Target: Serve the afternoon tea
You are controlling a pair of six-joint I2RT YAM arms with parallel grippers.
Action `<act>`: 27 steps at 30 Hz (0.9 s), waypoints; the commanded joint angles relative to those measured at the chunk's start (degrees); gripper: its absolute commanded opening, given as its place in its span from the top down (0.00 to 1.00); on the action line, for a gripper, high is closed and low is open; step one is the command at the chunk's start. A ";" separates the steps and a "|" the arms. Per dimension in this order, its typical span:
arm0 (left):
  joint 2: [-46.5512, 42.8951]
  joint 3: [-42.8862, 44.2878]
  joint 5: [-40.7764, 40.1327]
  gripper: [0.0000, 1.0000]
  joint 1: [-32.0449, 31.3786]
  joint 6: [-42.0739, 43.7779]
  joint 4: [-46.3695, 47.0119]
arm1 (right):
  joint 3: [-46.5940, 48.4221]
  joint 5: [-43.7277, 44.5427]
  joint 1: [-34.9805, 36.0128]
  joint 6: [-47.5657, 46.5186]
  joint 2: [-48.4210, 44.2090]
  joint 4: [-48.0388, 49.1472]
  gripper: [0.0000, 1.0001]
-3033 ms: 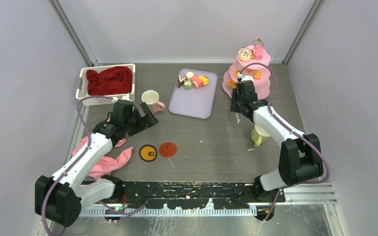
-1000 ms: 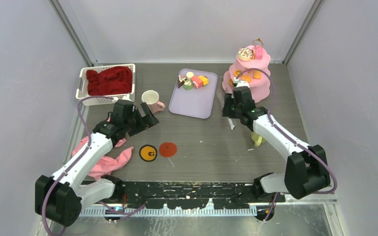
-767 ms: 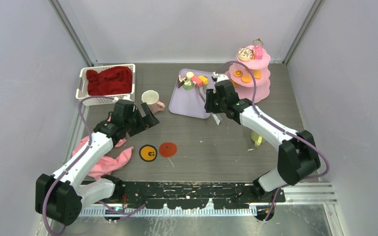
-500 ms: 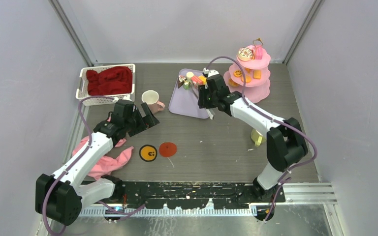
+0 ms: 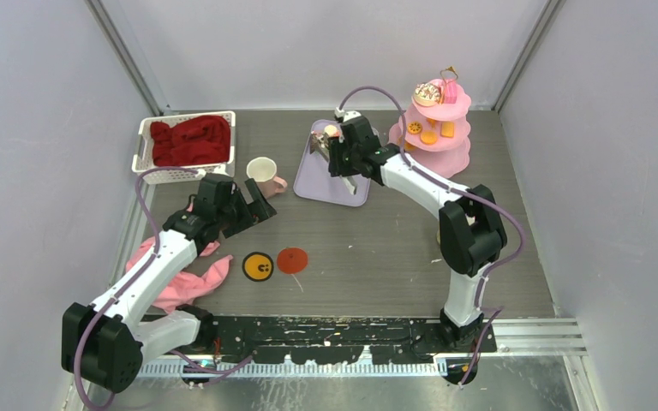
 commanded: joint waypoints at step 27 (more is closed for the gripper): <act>-3.51 0.03 -2.47 0.07 0.94 2.63 0.55 | 8.42 9.77 5.28 9.36 9.51 3.14 0.60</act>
